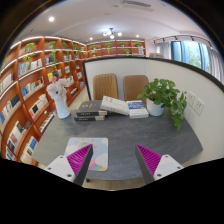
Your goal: Arrange mouse
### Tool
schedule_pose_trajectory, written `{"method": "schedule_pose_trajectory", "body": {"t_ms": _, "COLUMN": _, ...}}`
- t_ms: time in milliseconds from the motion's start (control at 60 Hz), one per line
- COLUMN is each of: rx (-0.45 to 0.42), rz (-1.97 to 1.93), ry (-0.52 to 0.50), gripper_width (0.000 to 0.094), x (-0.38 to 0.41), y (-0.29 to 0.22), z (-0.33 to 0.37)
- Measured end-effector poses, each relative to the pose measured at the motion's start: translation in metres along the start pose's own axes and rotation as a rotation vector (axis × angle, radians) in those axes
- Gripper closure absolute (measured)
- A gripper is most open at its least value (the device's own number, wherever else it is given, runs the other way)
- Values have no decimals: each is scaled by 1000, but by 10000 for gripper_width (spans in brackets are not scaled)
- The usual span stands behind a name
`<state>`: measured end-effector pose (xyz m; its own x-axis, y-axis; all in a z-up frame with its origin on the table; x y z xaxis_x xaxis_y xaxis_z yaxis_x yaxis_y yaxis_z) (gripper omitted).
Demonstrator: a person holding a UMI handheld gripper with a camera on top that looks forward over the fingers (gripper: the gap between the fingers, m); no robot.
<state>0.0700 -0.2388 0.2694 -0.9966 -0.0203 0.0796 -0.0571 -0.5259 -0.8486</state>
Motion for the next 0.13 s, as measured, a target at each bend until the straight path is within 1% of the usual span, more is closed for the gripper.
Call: {"method": "schedule_pose_trajectory", "body": {"t_ms": 133, "rx": 17, "rz": -9, "ry": 1, "gripper_width": 80, "x": -6, "y": 9, "z": 5}}
Point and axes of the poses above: the point between the fingertips, and its own axes, seen from behind it with the camera up: x to the left, y down, z backward, against the way the camera looks, the point moved 9 cm from there along z, backward, against the way the camera looks, and after that the axes turned 4 degrees about -x, right-handed, at the moved point
